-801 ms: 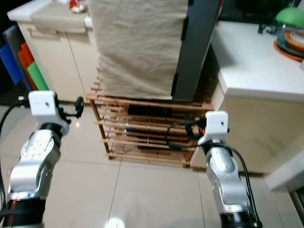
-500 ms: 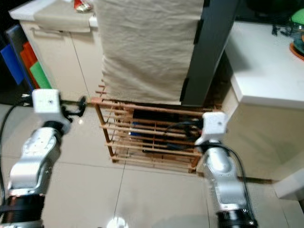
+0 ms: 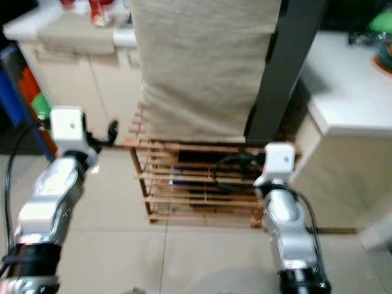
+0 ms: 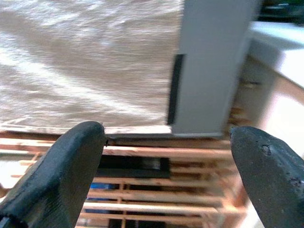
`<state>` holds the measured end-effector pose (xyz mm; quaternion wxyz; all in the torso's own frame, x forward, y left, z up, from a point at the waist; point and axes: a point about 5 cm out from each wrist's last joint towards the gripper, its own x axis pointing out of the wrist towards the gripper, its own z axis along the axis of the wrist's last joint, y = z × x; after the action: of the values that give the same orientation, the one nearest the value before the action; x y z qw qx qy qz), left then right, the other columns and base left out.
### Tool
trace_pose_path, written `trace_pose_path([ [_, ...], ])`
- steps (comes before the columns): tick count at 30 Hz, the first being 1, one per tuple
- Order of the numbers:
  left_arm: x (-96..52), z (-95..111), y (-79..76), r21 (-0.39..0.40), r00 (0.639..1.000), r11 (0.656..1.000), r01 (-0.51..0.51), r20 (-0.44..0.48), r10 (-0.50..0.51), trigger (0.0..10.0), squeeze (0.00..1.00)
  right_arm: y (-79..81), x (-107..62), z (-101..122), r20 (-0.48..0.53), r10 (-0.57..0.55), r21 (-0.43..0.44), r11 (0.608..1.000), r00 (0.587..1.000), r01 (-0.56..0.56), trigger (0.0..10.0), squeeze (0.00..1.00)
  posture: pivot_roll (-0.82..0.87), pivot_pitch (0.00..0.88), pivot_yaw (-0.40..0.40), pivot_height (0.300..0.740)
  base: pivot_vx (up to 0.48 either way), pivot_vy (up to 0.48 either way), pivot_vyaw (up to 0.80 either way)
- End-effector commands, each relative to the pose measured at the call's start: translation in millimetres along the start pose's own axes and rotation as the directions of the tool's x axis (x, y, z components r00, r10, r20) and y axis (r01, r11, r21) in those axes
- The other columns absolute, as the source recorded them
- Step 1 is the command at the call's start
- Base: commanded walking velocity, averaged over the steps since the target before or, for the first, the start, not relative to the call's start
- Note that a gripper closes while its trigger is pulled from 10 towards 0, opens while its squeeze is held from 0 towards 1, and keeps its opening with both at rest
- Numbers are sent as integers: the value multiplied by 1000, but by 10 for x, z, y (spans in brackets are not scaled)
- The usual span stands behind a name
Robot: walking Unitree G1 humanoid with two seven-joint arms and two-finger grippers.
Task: Restocking fridge
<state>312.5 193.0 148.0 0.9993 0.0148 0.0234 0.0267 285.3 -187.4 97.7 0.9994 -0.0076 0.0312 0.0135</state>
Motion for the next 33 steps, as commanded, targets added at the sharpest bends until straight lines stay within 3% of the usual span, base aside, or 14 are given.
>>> trace_pose_path([
  [1,20,41,-86,-9,999,999,35,17,-35,10000,0,-96,-13,19,10,-36,-17,999,999,36,10000,98,-33,0,34,740,0,480,-744],
  [7,37,13,-35,0,1000,1000,25,-1,-25,10000,0,-182,-191,46,31,-42,-77,996,999,44,10000,98,-47,0,52,740,0,480,-732],
  [10,72,-14,-54,4,999,999,38,-13,-38,10000,0,-323,-346,1,11,-86,-85,993,996,86,10000,102,-72,0,69,740,0,476,-675],
  [13,110,-16,-74,4,999,999,47,-15,-47,10000,0,-431,-395,-22,5,-140,-72,987,990,140,10000,102,-83,0,76,740,0,469,-673],
  [20,153,-8,-111,-8,998,998,65,-6,-65,10000,0,-416,-366,21,21,-142,-76,987,990,143,10000,102,-99,0,82,740,0,469,-671],
  [25,142,-74,-61,-9,999,1000,25,-32,-25,10000,0,-435,-354,17,15,-135,-84,987,991,136,10000,102,-91,0,62,740,0,469,-675],
  [33,112,-34,-30,-43,1000,999,17,16,-16,10000,0,-424,-299,19,11,-110,-91,990,994,111,10000,102,-72,0,42,740,0,475,-675],
])
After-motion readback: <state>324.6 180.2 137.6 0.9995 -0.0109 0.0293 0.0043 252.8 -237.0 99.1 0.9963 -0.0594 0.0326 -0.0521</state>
